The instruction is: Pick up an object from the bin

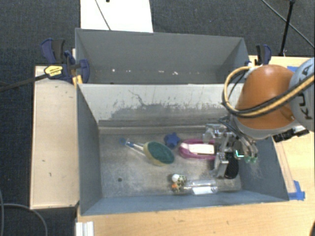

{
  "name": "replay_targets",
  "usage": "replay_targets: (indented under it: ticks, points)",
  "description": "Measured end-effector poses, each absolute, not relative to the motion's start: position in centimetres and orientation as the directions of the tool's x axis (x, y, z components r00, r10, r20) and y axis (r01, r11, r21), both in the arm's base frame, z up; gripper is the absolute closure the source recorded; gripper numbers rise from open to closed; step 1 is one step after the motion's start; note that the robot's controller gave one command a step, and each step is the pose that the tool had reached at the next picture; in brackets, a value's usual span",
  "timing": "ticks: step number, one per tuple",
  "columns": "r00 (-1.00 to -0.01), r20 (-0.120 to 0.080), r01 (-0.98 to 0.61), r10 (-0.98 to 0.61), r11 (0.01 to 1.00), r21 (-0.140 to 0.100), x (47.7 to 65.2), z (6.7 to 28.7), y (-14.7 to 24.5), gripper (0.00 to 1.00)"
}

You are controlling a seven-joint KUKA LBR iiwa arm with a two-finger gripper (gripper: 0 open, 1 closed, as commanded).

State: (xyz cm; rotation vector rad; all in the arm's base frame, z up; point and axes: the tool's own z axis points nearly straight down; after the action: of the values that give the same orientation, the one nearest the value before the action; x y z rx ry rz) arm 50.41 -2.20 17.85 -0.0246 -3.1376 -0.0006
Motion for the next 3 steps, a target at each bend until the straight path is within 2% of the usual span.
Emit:
replay_targets:
  ticks: [1,2,3]
  points:
    - [-0.995,-0.003,-0.099,-0.099,0.995,0.000,54.7,12.4,-1.5,0.00]
    - [-0.877,-0.013,-0.480,-0.480,0.877,-0.007,51.8,7.3,-9.7,0.00]
    - [-0.798,-0.008,-0.602,-0.602,0.798,0.009,55.5,7.4,-14.3,0.00]
